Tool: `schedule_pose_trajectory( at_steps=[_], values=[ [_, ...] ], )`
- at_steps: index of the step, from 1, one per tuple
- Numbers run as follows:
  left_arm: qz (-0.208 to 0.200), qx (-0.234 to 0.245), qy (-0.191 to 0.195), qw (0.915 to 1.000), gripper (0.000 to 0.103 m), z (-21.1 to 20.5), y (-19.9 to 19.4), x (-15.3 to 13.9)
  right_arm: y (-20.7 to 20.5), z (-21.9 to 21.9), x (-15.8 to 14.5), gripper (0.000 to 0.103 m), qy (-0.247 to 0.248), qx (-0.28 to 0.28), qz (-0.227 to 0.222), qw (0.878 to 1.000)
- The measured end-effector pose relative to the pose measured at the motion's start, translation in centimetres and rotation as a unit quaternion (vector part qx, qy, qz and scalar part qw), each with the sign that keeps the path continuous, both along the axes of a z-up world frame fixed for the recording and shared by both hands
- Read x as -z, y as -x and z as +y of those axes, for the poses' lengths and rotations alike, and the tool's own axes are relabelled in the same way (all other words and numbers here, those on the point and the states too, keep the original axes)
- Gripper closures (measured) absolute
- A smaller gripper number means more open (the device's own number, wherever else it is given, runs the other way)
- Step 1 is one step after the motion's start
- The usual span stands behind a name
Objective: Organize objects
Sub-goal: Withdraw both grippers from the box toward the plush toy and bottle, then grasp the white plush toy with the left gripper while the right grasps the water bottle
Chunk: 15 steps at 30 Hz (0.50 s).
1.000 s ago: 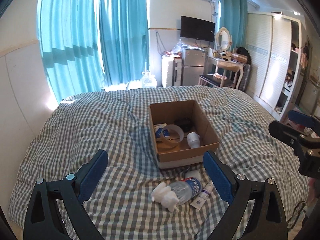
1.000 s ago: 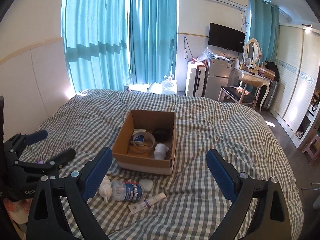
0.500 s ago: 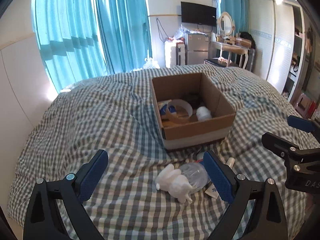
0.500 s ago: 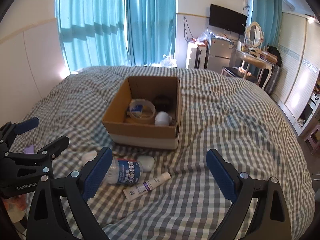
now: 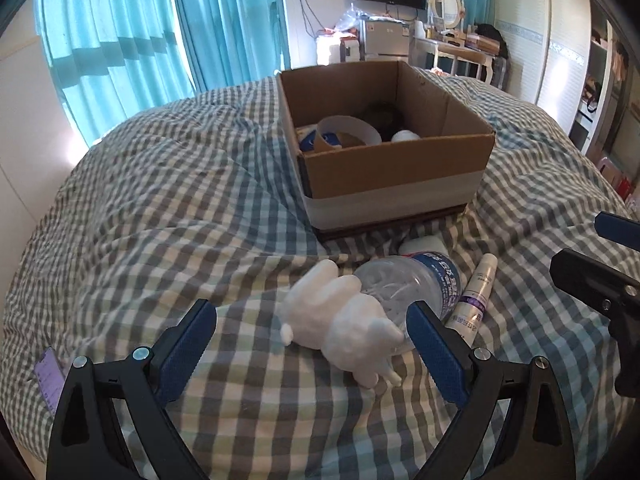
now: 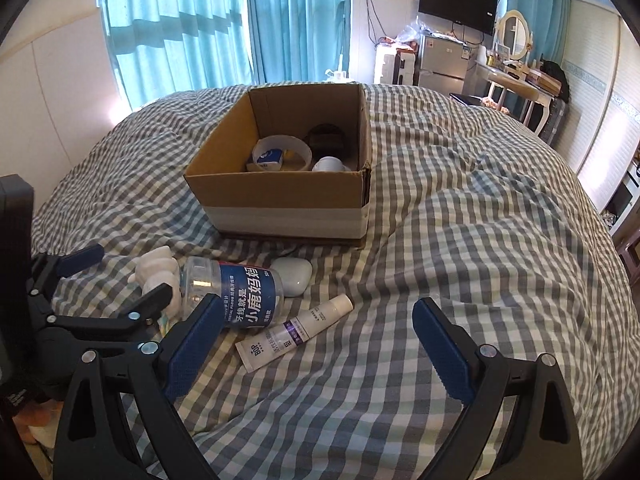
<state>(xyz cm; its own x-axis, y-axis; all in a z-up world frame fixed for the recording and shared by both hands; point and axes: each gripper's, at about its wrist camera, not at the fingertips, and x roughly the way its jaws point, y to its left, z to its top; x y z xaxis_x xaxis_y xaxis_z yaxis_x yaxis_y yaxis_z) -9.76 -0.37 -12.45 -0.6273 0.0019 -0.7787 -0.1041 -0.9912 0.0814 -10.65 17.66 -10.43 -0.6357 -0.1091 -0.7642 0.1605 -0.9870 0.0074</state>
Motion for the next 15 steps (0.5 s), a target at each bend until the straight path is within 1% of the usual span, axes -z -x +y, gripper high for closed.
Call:
schedule_pose_trajectory(
  at_steps=[2, 4, 7, 9, 11, 13, 14, 15],
  values=[
    [-0.008, -0.005, 0.009, 0.9999, 0.005, 0.3, 0.5, 0.7, 0.0, 0.0, 0.2, 0.008, 0.001, 0.001, -0.003, 1.0],
    [-0.026, -0.03, 0.026, 0.9989, 0.004, -0.1, 1.0, 1.6, 0.1, 0.1, 0.4, 0.008, 0.002, 0.003, -0.009, 1.0],
    [-0.042, -0.043, 0.007, 0.9981, 0.005, -0.9, 1.3, 2.1, -0.1, 0.1, 0.5, 0.008, 0.003, 0.003, -0.012, 1.0],
    [-0.043, -0.041, 0.012, 0.9981, 0.006, -0.6, 1.4, 2.3, -0.1, 0.1, 0.4, 0.008, 0.004, 0.002, -0.012, 1.0],
    [-0.048, -0.033, 0.023, 0.998, 0.015, 0.0, 1.7, 2.7, 0.0, 0.1, 0.4, 0.008, 0.005, 0.004, -0.013, 1.0],
    [-0.055, -0.026, 0.025, 0.9978, 0.034, 0.4, 2.0, 3.1, 0.0, 0.1, 0.5, 0.008, 0.007, 0.005, -0.014, 1.0],
    [-0.058, -0.024, 0.026, 0.9977, 0.039, 0.6, 2.2, 3.2, -0.1, 0.2, 0.5, 0.008, 0.007, 0.005, -0.016, 1.0],
    [-0.06, -0.02, 0.026, 0.9977, 0.046, 1.0, 2.2, 3.2, -0.1, 0.2, 0.5, 0.008, 0.007, 0.007, -0.016, 1.0]
  ],
)
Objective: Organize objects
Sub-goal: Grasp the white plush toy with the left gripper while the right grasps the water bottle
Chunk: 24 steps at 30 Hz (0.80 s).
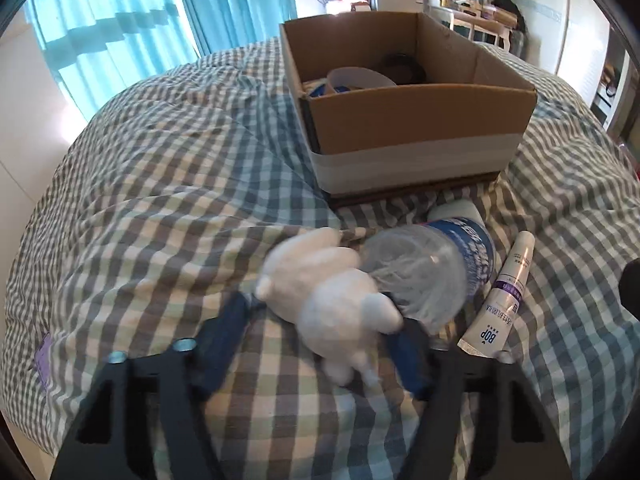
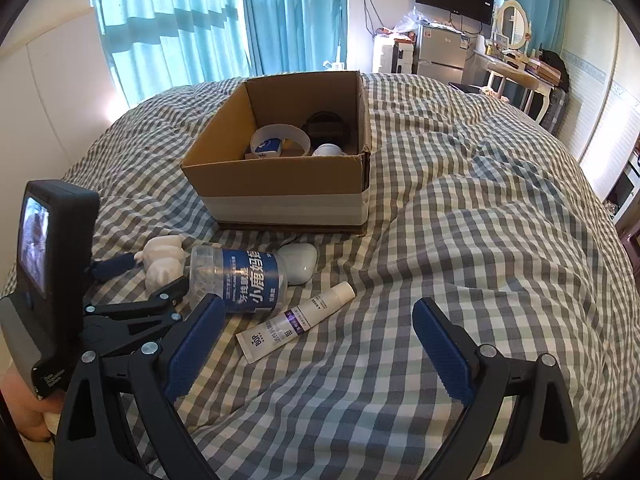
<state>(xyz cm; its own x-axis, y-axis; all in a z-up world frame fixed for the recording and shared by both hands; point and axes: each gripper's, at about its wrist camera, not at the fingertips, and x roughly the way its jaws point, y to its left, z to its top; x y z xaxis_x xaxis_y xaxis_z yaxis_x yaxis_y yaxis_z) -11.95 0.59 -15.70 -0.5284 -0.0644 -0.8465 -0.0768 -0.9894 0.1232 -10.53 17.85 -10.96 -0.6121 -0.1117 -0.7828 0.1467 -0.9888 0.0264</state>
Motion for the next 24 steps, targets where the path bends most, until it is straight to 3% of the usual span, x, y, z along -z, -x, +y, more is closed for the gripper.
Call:
schedule_pose_trajectory(
  at_steps=[5, 6, 17, 24],
  values=[
    [0.007, 0.015, -0.004, 0.9999, 0.053, 0.5, -0.5, -0.4, -0.1, 0.3, -0.1, 0.008, 0.003, 0.003, 0.0, 1.0],
    [0.008, 0.015, -0.007, 0.9998, 0.062, 0.4, -0.7, -0.5, -0.1, 0.3, -0.1, 0.008, 0.003, 0.004, 0.0, 1.0],
    [0.062, -0.016, -0.037, 0.9973, 0.062, -3.0, -2.5, -4.9, 1.2, -0.6, 2.0, 0.008, 0.045, -0.027, -0.019, 0.998],
    [0.087, -0.036, -0.018, 0.9954, 0.062, -4.8, -2.3, -6.3, 3.1, -3.9, 4.0, 0.008, 0.056, -0.064, -0.045, 0.995]
  ],
)
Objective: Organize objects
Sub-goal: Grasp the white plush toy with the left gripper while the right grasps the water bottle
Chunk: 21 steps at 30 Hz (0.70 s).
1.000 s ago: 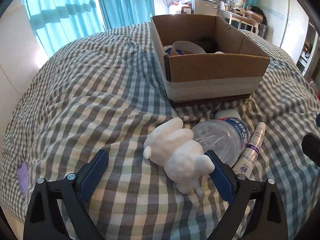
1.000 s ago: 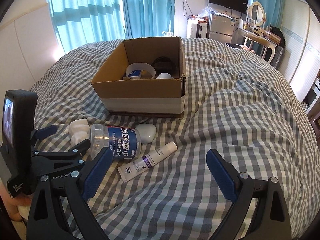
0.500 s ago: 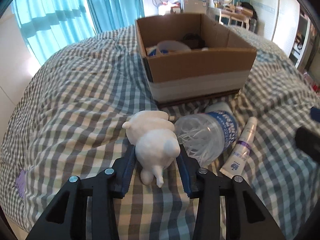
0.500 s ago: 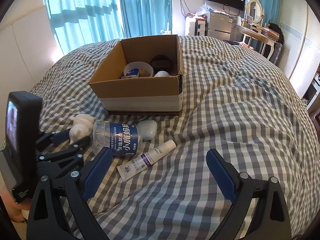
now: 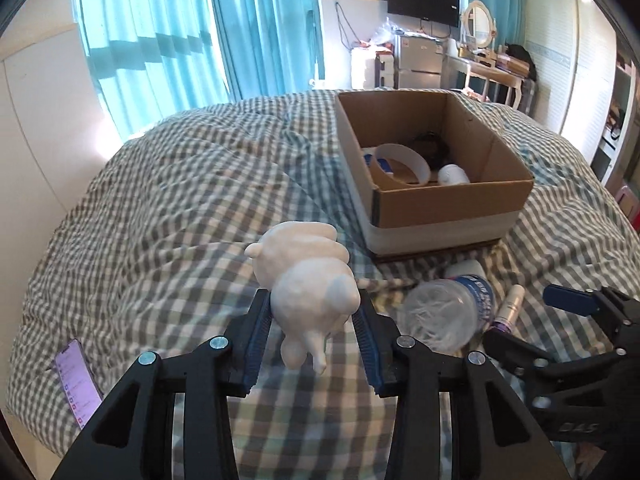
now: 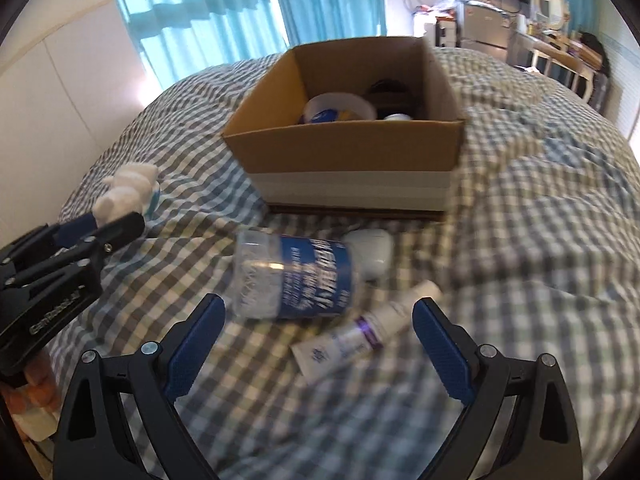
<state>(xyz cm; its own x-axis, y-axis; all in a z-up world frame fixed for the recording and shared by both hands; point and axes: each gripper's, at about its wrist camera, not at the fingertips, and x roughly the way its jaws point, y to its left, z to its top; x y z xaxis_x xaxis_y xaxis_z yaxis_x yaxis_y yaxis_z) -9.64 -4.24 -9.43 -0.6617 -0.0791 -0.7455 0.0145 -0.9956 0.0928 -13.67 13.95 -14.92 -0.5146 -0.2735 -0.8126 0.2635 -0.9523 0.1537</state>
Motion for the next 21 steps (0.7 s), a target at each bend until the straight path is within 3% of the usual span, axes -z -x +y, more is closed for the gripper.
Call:
schedule_pose_trajectory(
  at_steps=[7, 11, 21],
  values=[
    [-0.01, 0.0, -0.004, 0.9999, 0.062, -0.6, 0.8, 1.2, 2.9, -1.9, 2.2, 0.008, -0.019, -0.01, -0.026, 0.999],
    [-0.015, 0.005, -0.012, 0.9998, 0.062, -0.8, 1.3, 1.7, 4.0, -2.4, 3.3, 0.007, -0.004, -0.014, -0.053, 0.998],
    [-0.024, 0.01, -0.018, 0.9995, 0.062, -0.6, 1.7, 2.4, 4.9, -3.6, 4.7, 0.008, -0.016, -0.026, -0.065, 0.997]
  ],
)
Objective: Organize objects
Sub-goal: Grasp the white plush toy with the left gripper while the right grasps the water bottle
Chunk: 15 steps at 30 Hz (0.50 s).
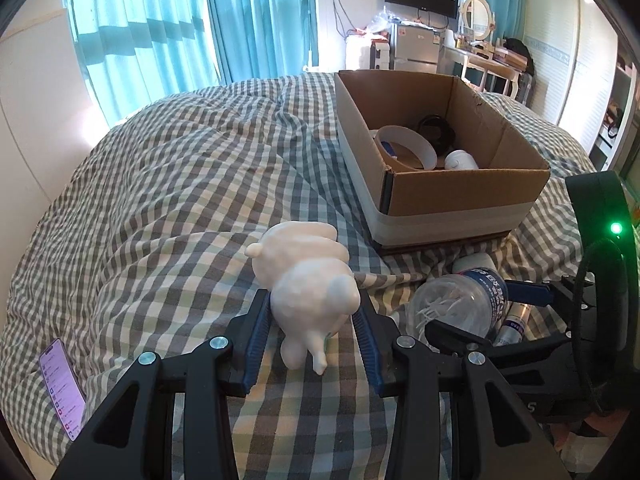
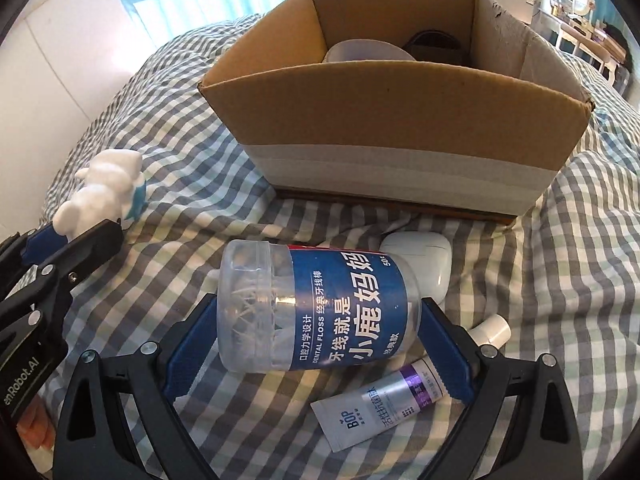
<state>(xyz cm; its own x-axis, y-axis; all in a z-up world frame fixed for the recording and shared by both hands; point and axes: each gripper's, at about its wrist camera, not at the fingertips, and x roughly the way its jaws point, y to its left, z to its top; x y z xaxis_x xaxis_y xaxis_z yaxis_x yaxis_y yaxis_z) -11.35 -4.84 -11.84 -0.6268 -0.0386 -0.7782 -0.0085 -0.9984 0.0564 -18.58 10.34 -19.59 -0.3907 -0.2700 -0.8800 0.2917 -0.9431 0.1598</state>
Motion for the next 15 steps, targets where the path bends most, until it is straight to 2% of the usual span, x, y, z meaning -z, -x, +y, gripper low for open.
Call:
schedule_pose_trajectory(
  at_steps=[6, 15],
  values=[
    [0.012, 0.007, -0.001, 0.9999, 0.062, 0.5, -1.0, -0.9, -2.0, 0.6, -1.8, 0.008, -0.018, 0.007, 0.039, 0.999],
    [0.041, 0.029, -0.003, 0.9987, 0.062, 2.8, -3.5, -3.9, -5.4, 3.3, -7.0, 0.008, -0.04, 0.035, 0.112, 0.992]
  ],
)
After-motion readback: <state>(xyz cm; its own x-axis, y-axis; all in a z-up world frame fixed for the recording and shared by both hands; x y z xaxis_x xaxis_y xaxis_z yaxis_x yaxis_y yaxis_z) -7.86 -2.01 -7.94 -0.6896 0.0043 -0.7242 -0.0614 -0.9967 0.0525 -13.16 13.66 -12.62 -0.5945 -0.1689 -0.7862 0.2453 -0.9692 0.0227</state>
